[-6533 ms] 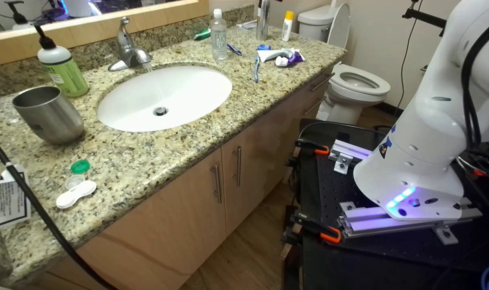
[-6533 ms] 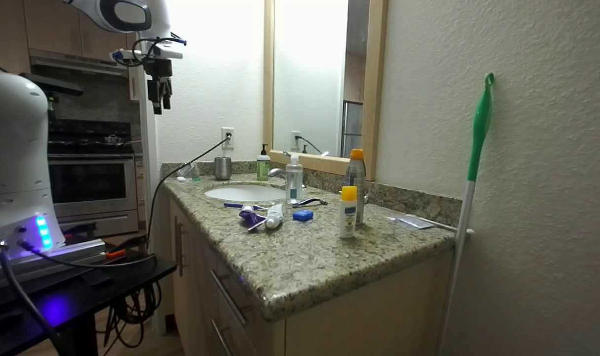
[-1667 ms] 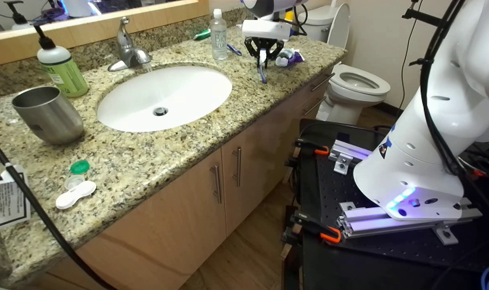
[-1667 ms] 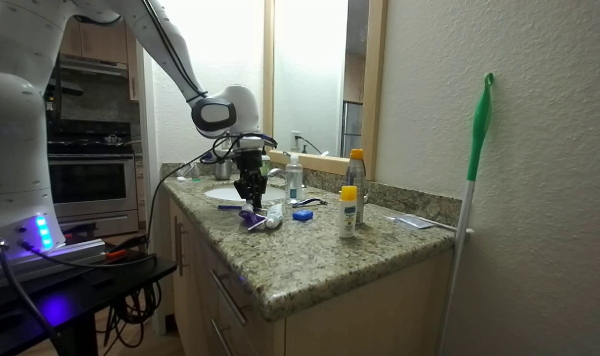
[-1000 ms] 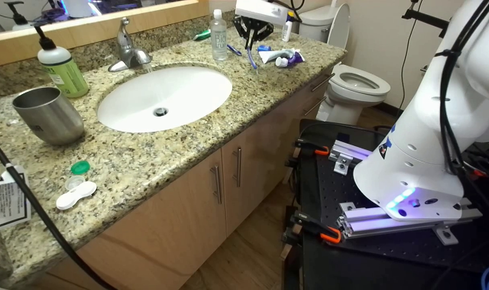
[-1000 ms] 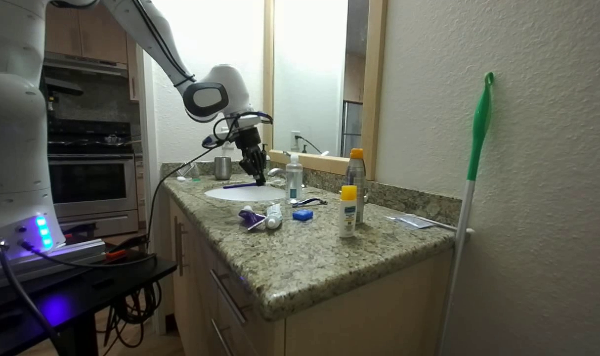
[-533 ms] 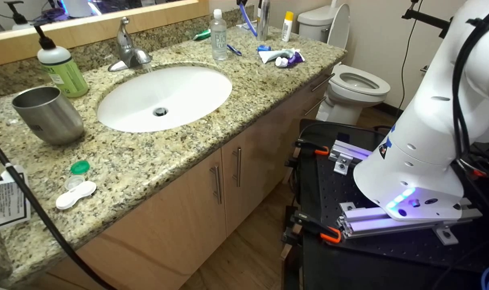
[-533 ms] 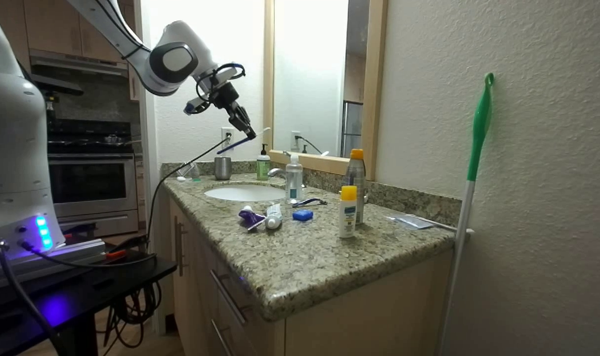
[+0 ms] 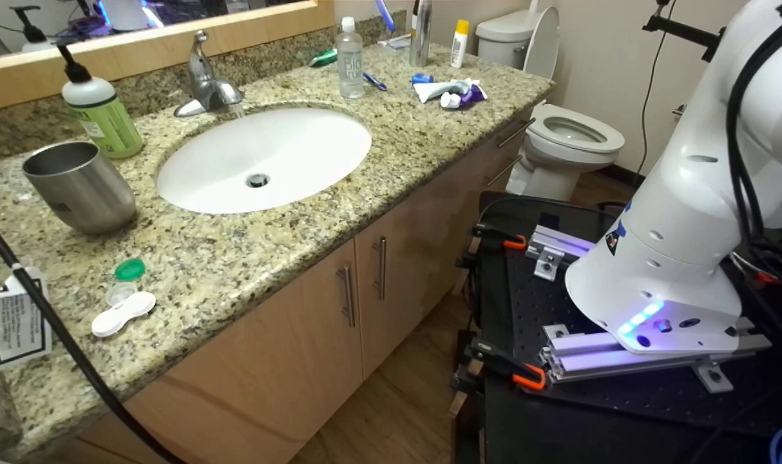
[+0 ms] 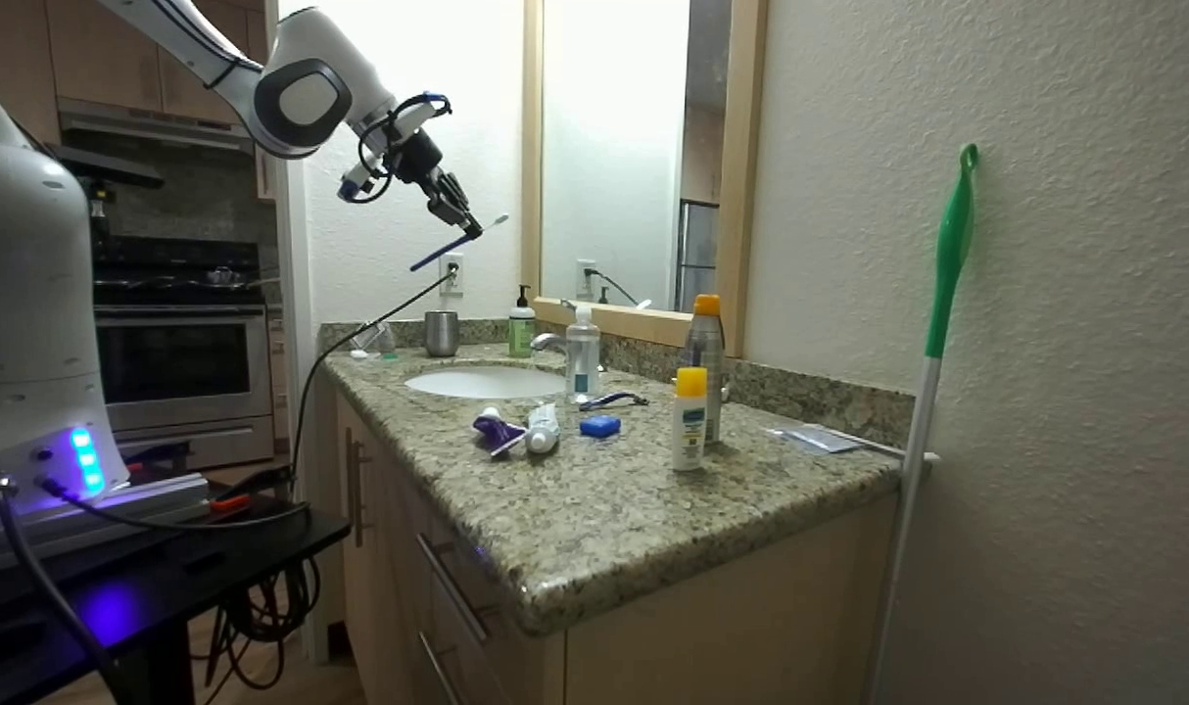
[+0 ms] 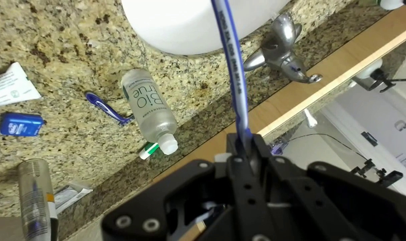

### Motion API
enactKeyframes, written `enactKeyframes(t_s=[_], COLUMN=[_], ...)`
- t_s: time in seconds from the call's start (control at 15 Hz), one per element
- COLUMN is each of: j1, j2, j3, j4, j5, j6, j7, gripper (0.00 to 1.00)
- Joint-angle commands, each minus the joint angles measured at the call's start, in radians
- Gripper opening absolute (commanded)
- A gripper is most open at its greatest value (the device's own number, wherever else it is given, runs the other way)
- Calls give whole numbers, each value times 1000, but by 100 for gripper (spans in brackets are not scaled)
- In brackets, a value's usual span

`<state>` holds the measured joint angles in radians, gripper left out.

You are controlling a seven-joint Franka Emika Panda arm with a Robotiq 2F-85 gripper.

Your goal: Place the toothbrush in the cup then put it back on the counter

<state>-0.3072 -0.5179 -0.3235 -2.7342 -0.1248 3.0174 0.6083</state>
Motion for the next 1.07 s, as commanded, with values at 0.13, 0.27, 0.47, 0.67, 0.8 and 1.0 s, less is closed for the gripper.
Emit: enactKeyframes(t_s=[0.13, 0.27, 0.47, 0.67, 0.8, 1.0], j1=[-87, -130, -172, -174, -189, -184], j2=[111, 159, 105, 86, 76, 82], j3=[298, 459, 646, 680, 707, 691], j4=[-26, -16, 129, 146, 171, 158], j5=[49, 93, 171, 191, 200, 198], j6=[409, 562, 468, 457, 436, 438], j7=[41, 40, 11, 37, 39, 39], gripper=[3, 3, 3, 3, 10, 3])
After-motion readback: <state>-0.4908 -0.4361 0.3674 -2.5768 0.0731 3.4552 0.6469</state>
